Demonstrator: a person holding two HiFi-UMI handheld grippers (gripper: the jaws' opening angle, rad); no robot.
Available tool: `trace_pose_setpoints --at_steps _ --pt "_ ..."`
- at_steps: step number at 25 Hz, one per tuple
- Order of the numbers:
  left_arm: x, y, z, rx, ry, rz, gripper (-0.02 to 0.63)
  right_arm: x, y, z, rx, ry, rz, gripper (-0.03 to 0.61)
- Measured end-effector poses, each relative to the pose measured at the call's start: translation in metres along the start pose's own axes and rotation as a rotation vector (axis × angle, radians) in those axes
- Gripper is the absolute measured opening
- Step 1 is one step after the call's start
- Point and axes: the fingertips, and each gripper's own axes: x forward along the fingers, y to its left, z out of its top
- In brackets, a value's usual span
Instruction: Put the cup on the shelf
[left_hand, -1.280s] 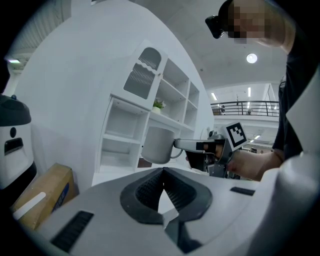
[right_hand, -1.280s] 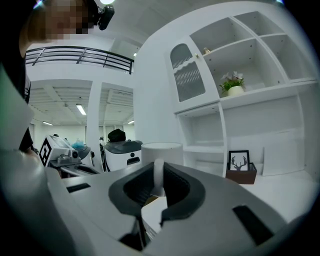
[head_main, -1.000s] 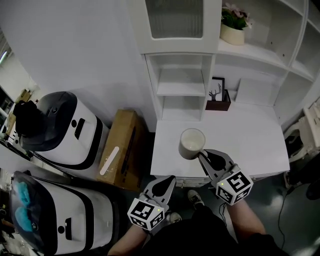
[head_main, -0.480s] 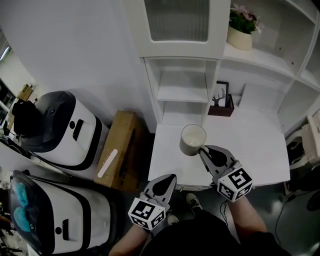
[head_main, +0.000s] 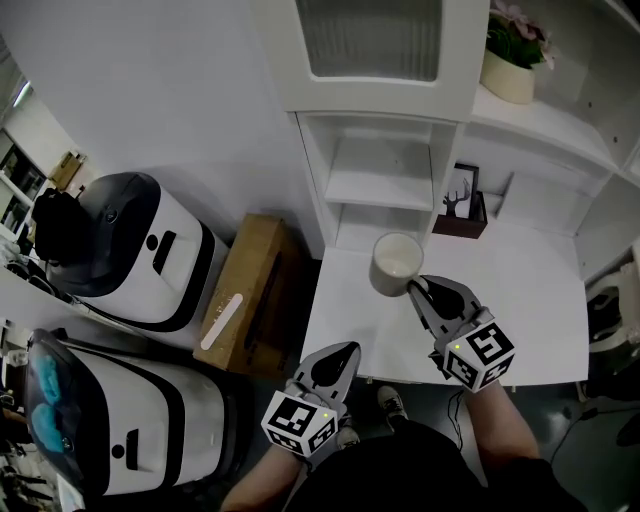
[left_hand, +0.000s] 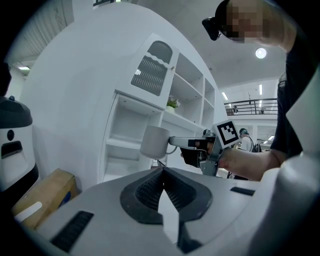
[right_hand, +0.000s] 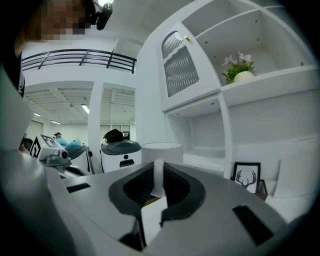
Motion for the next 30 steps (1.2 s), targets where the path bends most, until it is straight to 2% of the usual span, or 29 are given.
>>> trace_pose_setpoints --at_steps 14,30 --pt "0.048 0.019 0.012 -0.017 -0.024 0.037 0.005 0.039 -0.041 0.004 -0.011 0.01 0.04 0.031" --pt "0.098 0.037 0.018 -0.019 -0.005 0.054 0.005 0.079 -0.1 0.008 -0.001 0.008 0.028 0.032"
